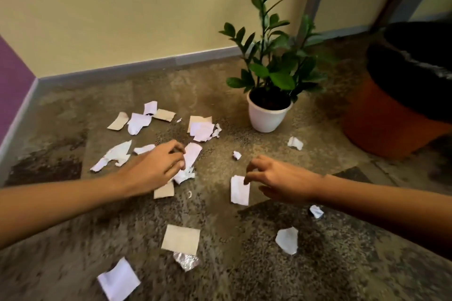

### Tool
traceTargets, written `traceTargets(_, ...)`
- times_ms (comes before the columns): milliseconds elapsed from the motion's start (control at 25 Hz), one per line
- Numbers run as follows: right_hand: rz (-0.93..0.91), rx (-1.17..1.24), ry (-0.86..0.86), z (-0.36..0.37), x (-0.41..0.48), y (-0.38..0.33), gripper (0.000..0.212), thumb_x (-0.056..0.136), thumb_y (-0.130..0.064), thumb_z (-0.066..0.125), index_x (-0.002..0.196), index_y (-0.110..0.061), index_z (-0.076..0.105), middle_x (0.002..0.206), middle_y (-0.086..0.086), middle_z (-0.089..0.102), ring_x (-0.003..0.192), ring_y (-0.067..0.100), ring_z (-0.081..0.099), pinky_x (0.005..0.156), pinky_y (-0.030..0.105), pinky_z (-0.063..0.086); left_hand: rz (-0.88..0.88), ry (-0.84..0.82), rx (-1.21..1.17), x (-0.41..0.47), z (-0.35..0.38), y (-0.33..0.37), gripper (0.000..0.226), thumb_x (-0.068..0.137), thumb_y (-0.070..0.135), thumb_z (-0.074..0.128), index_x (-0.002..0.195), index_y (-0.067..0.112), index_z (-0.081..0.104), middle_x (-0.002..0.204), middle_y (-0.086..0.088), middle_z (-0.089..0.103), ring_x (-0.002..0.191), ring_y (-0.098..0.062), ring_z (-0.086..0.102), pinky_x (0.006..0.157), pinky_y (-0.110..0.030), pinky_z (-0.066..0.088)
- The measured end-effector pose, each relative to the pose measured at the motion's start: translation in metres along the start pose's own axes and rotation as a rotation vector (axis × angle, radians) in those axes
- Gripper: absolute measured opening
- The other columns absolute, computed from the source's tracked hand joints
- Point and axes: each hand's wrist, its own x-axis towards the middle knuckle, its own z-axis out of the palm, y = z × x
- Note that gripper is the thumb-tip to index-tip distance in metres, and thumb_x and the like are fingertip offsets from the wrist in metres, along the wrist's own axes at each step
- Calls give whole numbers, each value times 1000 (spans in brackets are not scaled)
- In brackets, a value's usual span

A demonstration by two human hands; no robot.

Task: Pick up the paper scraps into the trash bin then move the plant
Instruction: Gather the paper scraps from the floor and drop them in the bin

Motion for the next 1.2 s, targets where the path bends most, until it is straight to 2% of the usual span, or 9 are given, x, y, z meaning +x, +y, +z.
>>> traceTargets(120,99,15,12,38,5,-4,41,92,-25,55,132,-18,49,143,10,37,128,27,36,99,35,42,10,-56,159,-50,35,-11,40,89,40,33,105,19,63,130,-6,55,112,-23,59,90,-34,51)
traceTargets(200,236,38,35,62,4,2,51,92,-38,56,138,-21,43,150,10,28,134,30,29,107,39,36,-121,-104,153,-76,68,-7,53,88,52,31,129,25,53,149,-5,36,132,-28,43,107,-47,37)
traceTargets(280,444,73,97,77,5,17,59,90,-42,56,143,-23,36,155,8,19,139,33,21,113,45,28,-251,-128,125,-96,96,-1,62,87,63,27,143,37,33,159,3,10,143,-27,20,113,-58,20)
traceTargets(400,788,231,351,86,8,61,59,91,-36,58,143,-20,36,157,11,19,142,35,15,116,49,16,-278,-99,114,-111,113,1,65,84,72,23,144,47,22,160,7,1,145,-30,14,110,-66,16)
traceTargets(560,1125,473,425,82,11,134,65,90,-38,60,146,-22,31,156,12,23,143,34,22,117,50,18,-348,-64,80,-102,115,-14,77,75,82,24,144,49,20,161,1,-5,146,-37,4,108,-68,7)
traceTargets(720,1020,556,330,87,23,126,62,89,-46,58,144,-30,34,151,10,33,137,35,31,113,53,26,-390,3,22,-61,113,-38,86,69,86,27,145,50,9,159,2,-18,145,-38,-6,110,-67,2)
traceTargets(880,732,480,393,121,40,32,52,89,-68,32,137,-47,38,154,-7,29,144,19,19,117,55,9,-300,55,-5,-36,116,-66,90,66,90,28,145,51,5,159,6,-15,146,-36,2,109,-70,10)
traceTargets(1000,540,321,385,142,54,-28,55,88,-71,26,139,-50,32,156,-14,22,145,11,15,119,52,0,-246,56,-8,-23,121,-69,84,70,88,28,144,54,6,159,7,-16,147,-34,0,109,-70,9)
traceTargets(1200,470,173,370,151,96,-39,57,94,-63,32,146,-44,22,159,1,13,143,25,18,117,46,20,-221,-21,22,17,127,-63,65,86,65,26,145,53,1,158,12,-16,147,-28,-5,109,-67,-1)
